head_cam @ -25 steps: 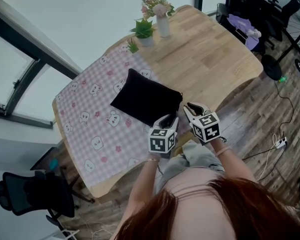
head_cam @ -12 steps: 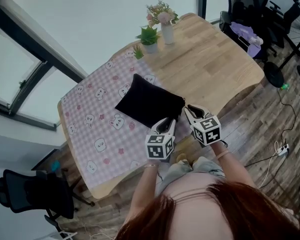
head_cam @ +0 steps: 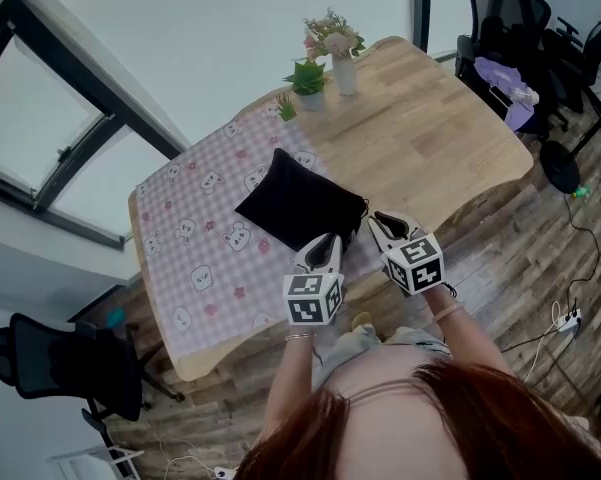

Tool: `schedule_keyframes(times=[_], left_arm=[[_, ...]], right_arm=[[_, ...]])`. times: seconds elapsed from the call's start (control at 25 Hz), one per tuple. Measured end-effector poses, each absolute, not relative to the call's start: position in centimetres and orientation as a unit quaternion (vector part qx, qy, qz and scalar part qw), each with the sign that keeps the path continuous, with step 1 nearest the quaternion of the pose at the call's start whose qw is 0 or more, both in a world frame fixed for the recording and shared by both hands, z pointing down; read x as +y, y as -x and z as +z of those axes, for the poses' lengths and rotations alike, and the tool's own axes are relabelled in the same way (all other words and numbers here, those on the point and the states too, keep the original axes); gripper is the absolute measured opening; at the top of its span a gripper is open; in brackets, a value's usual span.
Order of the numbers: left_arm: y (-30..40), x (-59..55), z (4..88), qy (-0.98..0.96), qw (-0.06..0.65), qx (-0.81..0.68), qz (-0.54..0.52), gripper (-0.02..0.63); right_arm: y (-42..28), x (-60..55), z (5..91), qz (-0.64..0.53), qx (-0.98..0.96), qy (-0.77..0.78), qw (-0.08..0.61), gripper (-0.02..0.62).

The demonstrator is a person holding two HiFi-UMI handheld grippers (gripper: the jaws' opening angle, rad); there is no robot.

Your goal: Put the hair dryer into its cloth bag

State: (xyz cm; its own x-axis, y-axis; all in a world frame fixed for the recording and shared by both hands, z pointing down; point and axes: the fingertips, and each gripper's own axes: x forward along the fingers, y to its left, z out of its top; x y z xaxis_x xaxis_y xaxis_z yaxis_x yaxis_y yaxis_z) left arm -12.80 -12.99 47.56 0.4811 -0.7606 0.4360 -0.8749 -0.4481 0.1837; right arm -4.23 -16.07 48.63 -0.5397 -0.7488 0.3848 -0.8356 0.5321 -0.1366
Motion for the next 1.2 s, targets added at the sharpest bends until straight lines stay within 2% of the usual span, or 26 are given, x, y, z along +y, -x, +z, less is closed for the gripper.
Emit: schedule_keyframes(times=[1.2], left_arm=[[8.5,-3.7,35.5,-0.818,0.071,-0.564,0.092,0.017]], right_arm=[[-1.9,-7.2,38.3,0.054,-0.916,-0.393,0.055,0.000]])
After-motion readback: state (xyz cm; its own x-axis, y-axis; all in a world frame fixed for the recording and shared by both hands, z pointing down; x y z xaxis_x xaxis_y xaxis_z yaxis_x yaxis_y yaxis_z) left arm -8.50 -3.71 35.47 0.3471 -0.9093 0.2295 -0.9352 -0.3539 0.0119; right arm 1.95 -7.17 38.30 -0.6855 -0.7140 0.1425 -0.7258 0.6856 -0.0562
